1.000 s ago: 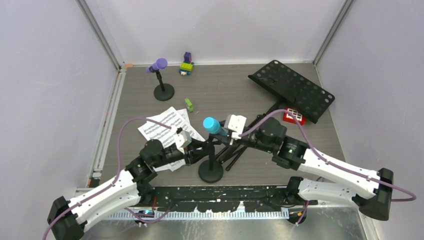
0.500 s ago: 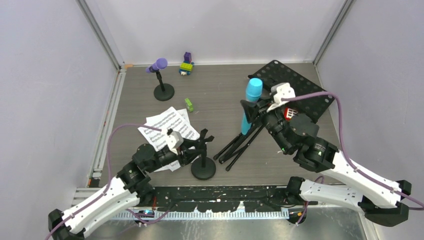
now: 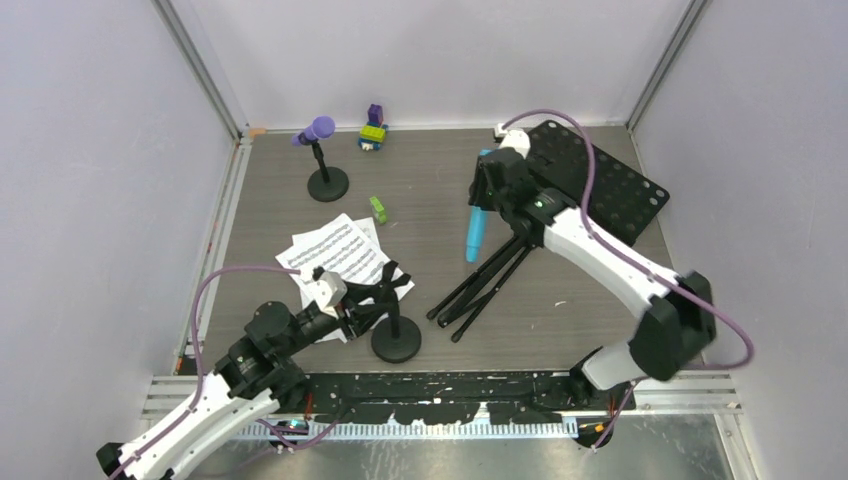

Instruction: Pack up the instrument practice props

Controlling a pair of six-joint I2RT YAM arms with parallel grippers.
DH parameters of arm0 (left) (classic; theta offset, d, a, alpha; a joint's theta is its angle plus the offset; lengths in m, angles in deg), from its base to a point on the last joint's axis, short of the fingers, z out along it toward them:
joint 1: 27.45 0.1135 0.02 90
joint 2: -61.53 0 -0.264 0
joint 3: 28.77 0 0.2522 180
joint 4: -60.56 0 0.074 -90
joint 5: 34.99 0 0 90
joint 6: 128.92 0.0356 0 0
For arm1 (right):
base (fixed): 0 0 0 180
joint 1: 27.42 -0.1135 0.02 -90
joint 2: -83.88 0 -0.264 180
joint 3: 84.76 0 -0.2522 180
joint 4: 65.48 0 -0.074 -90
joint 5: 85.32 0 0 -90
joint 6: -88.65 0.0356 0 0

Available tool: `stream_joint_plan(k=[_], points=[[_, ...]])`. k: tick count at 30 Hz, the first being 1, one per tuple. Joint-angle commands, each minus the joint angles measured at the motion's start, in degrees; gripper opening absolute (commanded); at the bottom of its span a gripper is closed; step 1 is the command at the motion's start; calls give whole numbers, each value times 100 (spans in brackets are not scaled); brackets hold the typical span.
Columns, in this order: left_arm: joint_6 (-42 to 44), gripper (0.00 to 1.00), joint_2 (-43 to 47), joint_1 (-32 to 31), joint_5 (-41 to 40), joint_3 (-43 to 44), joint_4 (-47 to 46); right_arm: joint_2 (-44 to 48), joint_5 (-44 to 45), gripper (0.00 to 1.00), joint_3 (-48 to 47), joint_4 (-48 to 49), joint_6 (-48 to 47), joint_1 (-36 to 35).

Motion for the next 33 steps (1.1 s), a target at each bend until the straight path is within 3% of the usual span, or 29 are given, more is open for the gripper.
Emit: stream_joint_plan(k=[1,11,19,23,29,33], points=[[-148,0,318,22,27,273,-222,-851,-1122,1,-901,335,546,242],[-123,0,299,22,23,382,-346,-2960,-1826,1,-1660,-73,820,255],[-166,0,364,22,58,375,-394,-3930,-1646,2,-1911,-357,821,250],[-166,0,501,22,41,326,-390,-4256,-1588,14,-2032,-652,641,250],[-150,0,648,22,-53,285,-222,-4275,-1504,57,-1967,-727,594,252],[-124,0,664,22,-88,326,-188,-4142,-1459,72,-1902,-711,537,247]])
